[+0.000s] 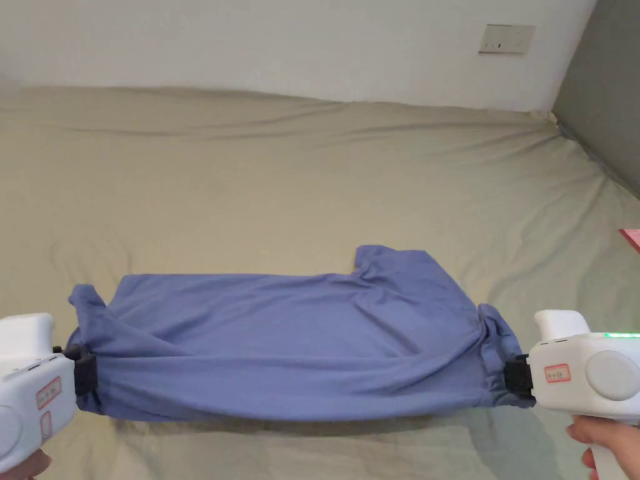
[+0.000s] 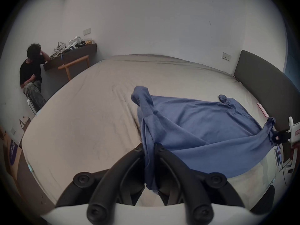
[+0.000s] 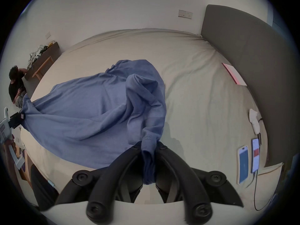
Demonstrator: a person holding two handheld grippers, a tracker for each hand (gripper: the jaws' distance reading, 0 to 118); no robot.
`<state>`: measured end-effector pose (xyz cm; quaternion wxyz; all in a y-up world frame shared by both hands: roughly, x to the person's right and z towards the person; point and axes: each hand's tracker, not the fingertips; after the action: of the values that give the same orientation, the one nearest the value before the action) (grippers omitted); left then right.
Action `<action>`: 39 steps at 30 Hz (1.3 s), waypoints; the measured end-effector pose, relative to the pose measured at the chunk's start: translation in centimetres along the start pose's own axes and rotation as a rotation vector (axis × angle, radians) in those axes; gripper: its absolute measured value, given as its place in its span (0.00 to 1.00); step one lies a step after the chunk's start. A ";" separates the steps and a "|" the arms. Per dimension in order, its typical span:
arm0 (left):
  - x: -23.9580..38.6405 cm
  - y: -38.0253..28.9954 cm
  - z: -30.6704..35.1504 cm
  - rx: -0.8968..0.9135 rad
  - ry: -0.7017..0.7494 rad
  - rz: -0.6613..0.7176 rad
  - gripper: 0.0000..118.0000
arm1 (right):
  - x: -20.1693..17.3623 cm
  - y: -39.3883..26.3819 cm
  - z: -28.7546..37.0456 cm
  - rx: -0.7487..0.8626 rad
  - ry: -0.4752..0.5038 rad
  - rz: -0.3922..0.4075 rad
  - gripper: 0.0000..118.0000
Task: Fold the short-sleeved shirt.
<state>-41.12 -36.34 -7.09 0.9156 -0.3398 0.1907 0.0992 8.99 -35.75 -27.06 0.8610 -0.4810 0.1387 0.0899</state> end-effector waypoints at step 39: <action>4.8 2.7 15.3 0.510 -0.015 -0.126 0.93 | -8.3 -1.3 16.1 0.633 -0.057 0.156 0.85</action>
<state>-33.30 -23.96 0.05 0.9774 -0.1083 0.1813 -0.0069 3.95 -22.88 -15.31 0.9618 -0.1748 0.1720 0.1217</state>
